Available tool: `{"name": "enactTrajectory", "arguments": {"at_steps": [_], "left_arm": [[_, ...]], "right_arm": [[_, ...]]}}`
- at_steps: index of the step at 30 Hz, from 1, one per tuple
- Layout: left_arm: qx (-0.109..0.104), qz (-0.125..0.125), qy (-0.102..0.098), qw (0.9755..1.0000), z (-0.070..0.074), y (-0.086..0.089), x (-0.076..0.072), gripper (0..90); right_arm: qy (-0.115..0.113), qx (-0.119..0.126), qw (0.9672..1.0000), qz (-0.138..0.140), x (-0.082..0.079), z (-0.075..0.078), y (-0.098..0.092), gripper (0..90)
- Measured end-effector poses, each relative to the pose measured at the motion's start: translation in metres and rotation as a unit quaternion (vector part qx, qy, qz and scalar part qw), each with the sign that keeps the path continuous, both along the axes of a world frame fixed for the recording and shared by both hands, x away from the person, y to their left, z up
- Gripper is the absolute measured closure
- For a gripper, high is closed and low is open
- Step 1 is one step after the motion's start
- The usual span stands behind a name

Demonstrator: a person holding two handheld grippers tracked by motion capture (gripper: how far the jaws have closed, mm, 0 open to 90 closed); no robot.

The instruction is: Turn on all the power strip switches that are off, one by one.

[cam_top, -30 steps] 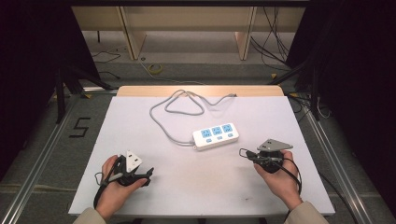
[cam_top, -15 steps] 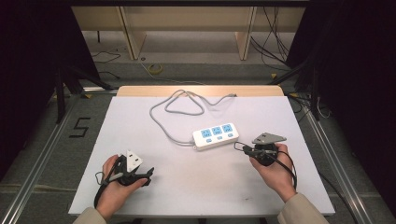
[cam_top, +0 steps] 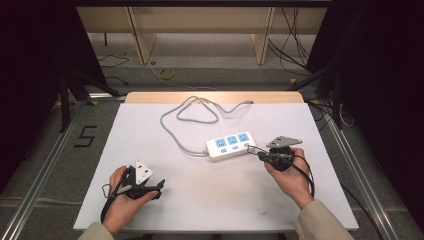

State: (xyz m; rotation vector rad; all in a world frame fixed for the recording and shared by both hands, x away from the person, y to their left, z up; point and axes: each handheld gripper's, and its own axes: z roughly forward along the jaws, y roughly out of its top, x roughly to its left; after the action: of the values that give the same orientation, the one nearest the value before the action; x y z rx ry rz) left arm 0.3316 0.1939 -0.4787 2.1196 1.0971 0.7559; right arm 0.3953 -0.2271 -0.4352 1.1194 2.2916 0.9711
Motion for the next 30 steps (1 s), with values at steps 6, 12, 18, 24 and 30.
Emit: {"name": "enactTrajectory", "arguments": {"at_steps": [6, 12, 18, 24, 30], "left_arm": [[0.0, 0.0, 0.0, 1.0, 0.0, 0.0, 0.0, 18.7], [0.0, 0.0, -0.001, 1.0, -0.001, 0.0, 0.0, 18.6], [0.001, -0.001, 0.0, 1.0, -0.001, 0.0, 0.0, 18.6], [0.0, 0.0, 0.0, 1.0, -0.001, 0.0, 0.0, 18.6], [0.0, -0.001, 0.0, 1.0, -0.001, 0.0, 0.0, 18.6]], "right_arm": [[0.003, -0.003, 1.0, 0.0, 0.006, 0.001, 0.004, 90.0], [0.005, -0.004, 1.0, -0.001, 0.011, 0.001, 0.007, 90.0], [0.007, -0.005, 0.9999, 0.005, 0.016, 0.001, 0.016, 90.0], [0.009, -0.007, 0.9998, 0.014, 0.021, 0.002, 0.026, 90.0], [0.009, -0.006, 0.9997, 0.02, 0.026, 0.004, 0.035, 90.0]]}}
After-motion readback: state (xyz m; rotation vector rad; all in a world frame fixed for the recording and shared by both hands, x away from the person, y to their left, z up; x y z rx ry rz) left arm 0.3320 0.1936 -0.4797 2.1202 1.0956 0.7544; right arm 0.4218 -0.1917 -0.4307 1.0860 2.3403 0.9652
